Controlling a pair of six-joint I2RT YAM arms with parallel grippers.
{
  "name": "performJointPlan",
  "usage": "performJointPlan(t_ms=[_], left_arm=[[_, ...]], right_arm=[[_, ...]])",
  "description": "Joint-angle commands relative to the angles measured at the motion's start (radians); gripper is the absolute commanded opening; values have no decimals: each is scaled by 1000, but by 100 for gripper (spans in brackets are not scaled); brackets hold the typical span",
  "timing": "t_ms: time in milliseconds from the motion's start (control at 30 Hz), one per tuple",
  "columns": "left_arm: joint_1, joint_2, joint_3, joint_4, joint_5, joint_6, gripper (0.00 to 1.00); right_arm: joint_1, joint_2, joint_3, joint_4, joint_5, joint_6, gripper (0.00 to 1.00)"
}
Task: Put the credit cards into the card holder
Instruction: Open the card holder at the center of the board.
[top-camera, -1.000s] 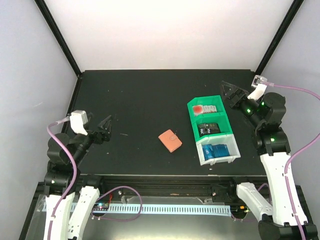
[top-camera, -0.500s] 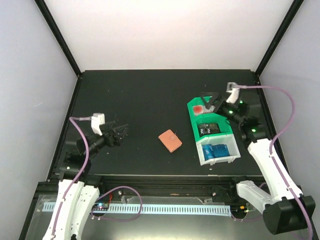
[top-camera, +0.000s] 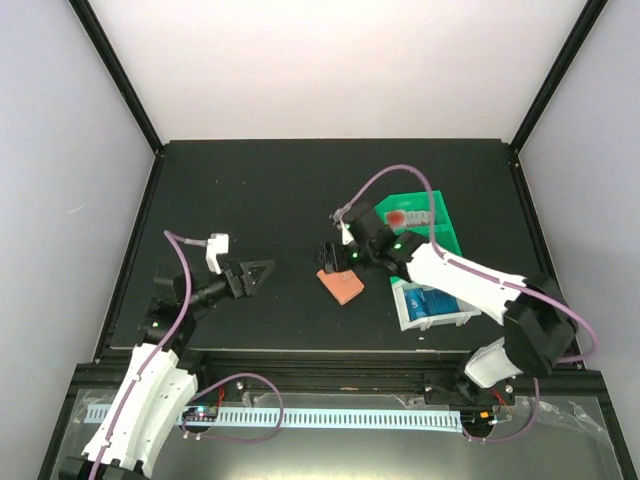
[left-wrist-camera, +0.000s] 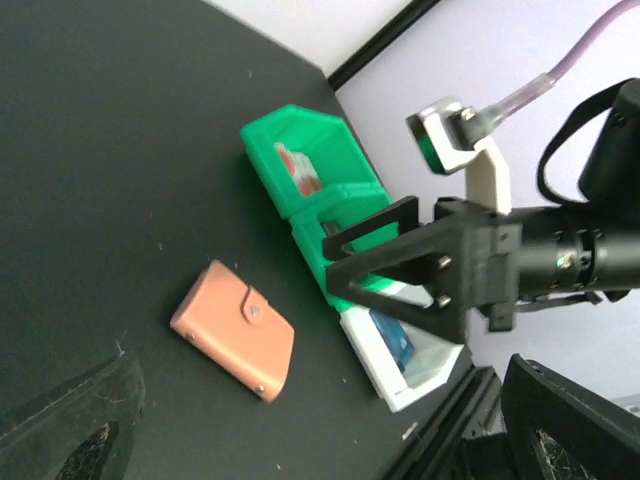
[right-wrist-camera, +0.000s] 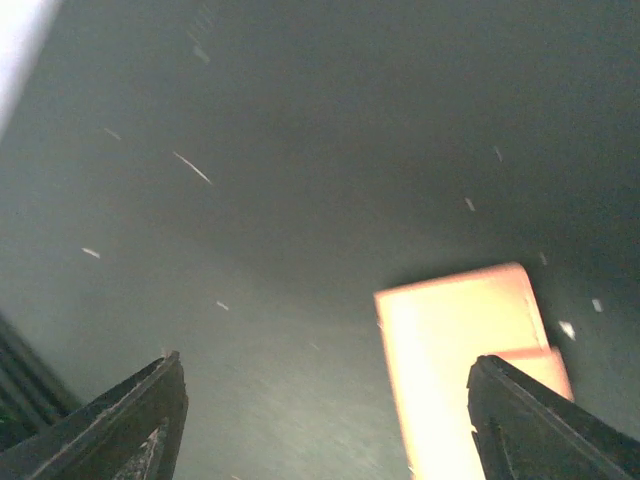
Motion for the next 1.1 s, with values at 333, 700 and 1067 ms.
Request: performJointPlan(t_ms=[333,700,1067], left_arm=[[-192,243,-42,-49,-209,-260,99],[-188,247,-46,-125,-208,-137,99],[-252,420,-49,71,-137,-197,99]], right_arm=[[43,161,-65,-218,247,-32,79],[43,214,-131,-71,49,16,70],[59,198,-68,-151,223,37,70]])
